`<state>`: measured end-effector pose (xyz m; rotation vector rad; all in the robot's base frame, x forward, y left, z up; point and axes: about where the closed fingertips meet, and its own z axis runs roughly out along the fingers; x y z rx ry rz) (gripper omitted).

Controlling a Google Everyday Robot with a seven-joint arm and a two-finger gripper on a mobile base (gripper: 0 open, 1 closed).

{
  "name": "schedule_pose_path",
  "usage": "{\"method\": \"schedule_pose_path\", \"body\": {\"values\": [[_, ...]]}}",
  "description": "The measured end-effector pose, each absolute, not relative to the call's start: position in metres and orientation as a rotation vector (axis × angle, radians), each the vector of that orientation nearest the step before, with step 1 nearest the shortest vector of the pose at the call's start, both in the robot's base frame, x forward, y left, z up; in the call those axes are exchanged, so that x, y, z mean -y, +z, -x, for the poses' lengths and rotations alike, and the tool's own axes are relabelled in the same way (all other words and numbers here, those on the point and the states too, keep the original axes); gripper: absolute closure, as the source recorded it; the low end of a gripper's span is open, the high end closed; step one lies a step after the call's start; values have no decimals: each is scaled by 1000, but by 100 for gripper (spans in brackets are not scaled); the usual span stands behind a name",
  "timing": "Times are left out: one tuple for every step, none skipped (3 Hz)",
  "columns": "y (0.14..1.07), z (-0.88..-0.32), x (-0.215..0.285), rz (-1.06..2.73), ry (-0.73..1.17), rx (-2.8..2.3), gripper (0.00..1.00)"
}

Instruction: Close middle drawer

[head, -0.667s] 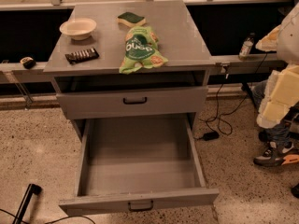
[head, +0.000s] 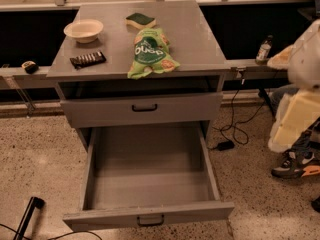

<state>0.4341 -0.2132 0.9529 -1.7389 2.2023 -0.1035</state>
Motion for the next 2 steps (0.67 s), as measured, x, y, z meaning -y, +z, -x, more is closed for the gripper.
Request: {"method": "schedule_pose_path", "body": {"values": [[897, -421, 206, 1800, -73, -2118, 0], [876, -410, 204, 1902, -26, -1985, 0]]}}
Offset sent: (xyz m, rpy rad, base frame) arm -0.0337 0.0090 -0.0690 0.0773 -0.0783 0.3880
